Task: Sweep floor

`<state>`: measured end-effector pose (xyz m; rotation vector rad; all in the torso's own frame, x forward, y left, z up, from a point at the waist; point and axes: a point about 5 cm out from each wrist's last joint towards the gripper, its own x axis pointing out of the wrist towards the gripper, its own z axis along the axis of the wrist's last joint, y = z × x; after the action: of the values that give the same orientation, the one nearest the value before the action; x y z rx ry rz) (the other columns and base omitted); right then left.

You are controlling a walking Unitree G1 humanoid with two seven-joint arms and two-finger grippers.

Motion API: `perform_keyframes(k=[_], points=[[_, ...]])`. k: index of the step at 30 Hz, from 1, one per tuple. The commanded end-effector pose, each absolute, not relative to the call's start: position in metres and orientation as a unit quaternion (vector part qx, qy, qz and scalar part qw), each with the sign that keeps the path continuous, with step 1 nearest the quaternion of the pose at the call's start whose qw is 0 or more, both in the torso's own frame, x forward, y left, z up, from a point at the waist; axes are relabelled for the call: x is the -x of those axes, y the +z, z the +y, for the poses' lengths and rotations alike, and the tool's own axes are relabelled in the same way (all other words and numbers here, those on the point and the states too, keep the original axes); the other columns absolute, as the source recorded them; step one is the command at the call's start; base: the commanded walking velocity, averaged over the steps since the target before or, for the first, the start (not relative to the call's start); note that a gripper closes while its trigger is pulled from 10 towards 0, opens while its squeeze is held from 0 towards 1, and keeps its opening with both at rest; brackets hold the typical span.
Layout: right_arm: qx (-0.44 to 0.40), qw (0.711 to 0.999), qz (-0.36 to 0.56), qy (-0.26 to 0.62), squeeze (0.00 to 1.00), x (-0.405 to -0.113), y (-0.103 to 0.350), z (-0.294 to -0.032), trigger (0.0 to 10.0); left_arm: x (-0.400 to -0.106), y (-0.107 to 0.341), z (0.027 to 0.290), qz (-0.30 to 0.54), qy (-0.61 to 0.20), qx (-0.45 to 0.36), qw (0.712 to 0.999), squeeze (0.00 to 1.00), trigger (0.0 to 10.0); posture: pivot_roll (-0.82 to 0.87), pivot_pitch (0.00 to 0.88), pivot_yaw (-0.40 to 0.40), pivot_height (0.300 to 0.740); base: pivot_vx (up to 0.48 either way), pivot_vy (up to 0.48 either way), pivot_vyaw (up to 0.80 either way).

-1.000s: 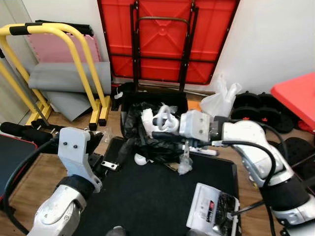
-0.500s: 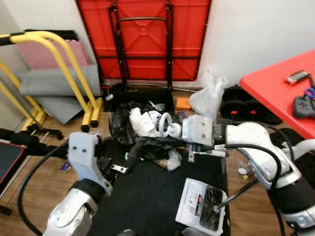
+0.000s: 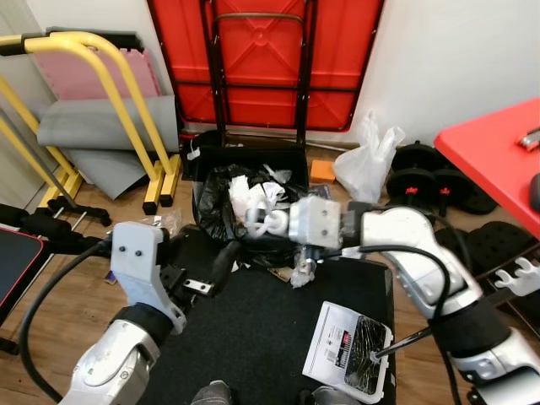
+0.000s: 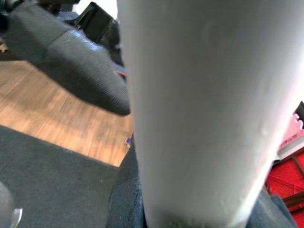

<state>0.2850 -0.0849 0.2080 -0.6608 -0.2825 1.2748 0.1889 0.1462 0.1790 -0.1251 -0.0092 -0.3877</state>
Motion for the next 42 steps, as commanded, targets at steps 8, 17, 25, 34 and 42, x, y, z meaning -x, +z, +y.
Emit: perform_keyframes(k=[8, 17, 25, 34, 42], points=[[0.33, 0.71, -0.129, 0.609, 0.0, -0.291, 0.192, -0.056, 10.0, -0.175, 0.187, 0.142, 0.0, -0.203, 0.064, 0.977, 0.0, 10.0, -0.01, 0.234, 0.002, 0.74, 0.0, 0.0, 0.0], [0.367, 0.702, -0.16, 0.589, 0.0, -0.301, 0.206, -0.047, 10.0, -0.162, 0.194, 0.142, -0.003, -0.201, 0.074, 0.977, 0.0, 10.0, 0.03, 0.3, 0.012, 0.74, 0.0, 0.0, 0.0], [0.348, 0.698, -0.17, 0.602, 0.0, -0.299, 0.207, -0.038, 10.0, -0.155, 0.197, 0.143, 0.001, -0.201, 0.08, 0.976, 0.0, 10.0, 0.04, 0.316, 0.012, 0.74, 0.0, 0.0, 0.0], [0.321, 0.693, -0.15, 0.628, 0.0, -0.295, 0.195, -0.029, 10.0, -0.154, 0.198, 0.145, 0.003, -0.199, 0.082, 0.977, 0.0, 10.0, 0.05, 0.318, 0.012, 0.74, 0.0, 0.0, 0.0], [0.266, 0.693, -0.137, 0.656, 0.0, -0.291, 0.201, -0.023, 10.0, -0.154, 0.199, 0.145, 0.003, -0.2, 0.083, 0.976, 0.0, 10.0, 0.04, 0.316, 0.007, 0.74, 0.0, 0.0, 0.0]])
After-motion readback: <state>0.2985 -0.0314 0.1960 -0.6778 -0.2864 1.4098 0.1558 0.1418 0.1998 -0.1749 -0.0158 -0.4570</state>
